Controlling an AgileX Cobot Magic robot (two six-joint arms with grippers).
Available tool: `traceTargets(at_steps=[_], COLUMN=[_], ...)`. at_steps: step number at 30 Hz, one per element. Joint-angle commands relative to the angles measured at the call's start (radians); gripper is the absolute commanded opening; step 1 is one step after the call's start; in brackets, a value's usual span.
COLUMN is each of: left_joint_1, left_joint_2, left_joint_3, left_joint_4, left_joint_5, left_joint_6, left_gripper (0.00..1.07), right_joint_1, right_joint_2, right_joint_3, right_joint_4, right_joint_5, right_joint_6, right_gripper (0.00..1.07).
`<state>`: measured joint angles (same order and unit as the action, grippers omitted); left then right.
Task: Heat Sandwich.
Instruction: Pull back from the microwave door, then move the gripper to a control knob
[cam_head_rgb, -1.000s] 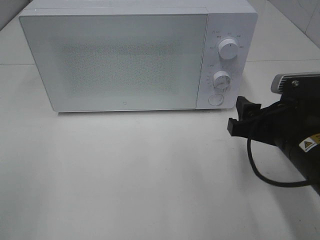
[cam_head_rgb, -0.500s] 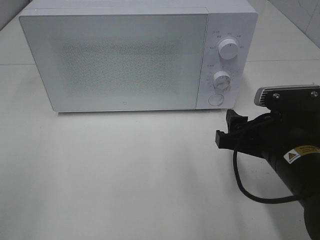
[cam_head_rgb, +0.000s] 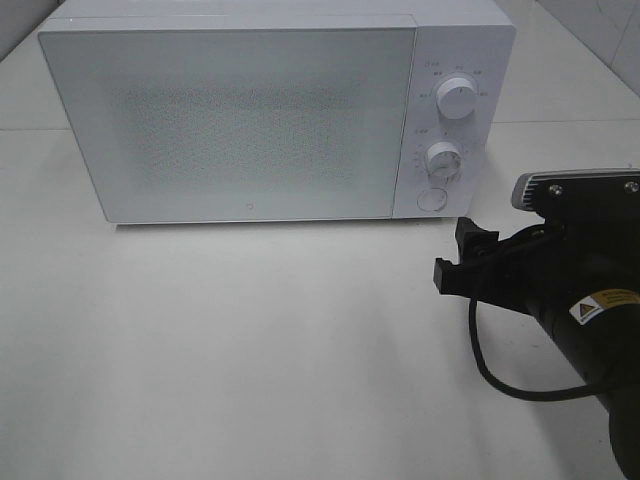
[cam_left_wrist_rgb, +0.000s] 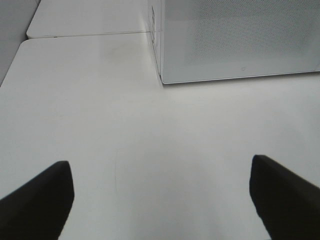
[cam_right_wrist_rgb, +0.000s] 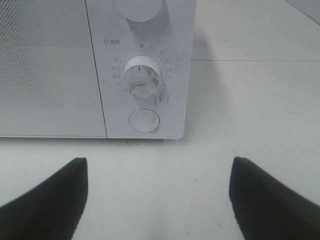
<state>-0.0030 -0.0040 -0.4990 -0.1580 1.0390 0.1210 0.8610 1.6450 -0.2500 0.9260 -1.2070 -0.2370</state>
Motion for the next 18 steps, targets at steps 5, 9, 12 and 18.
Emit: traceTargets(at_steps=[5, 9, 12, 18], left_joint_1=[0.002, 0.002, 0.002, 0.002], left_joint_2=[-0.027, -0.027, -0.027, -0.027], left_joint_3=[0.004, 0.004, 0.004, 0.004], left_joint_4=[-0.007, -0.007, -0.007, -0.007], left_joint_5=[-0.003, -0.003, -0.003, -0.003], left_joint_6=[-0.007, -0.007, -0.007, -0.007], left_gripper=[0.89, 0.89, 0.89, 0.89], right_joint_1=[-0.085, -0.133, -0.165, -0.219], right_joint_2=[0.002, 0.035, 0.074, 0.137], right_joint_3=[-0.040, -0.076, -0.107, -0.173], right_joint_4=[-0.058, -0.134, -0.174, -0.247], right_joint_5=[-0.101, -0.084, -0.062, -0.028], right_joint_6=[0.015, 0.014, 0.014, 0.018], right_gripper=[0.76, 0.76, 0.76, 0.76])
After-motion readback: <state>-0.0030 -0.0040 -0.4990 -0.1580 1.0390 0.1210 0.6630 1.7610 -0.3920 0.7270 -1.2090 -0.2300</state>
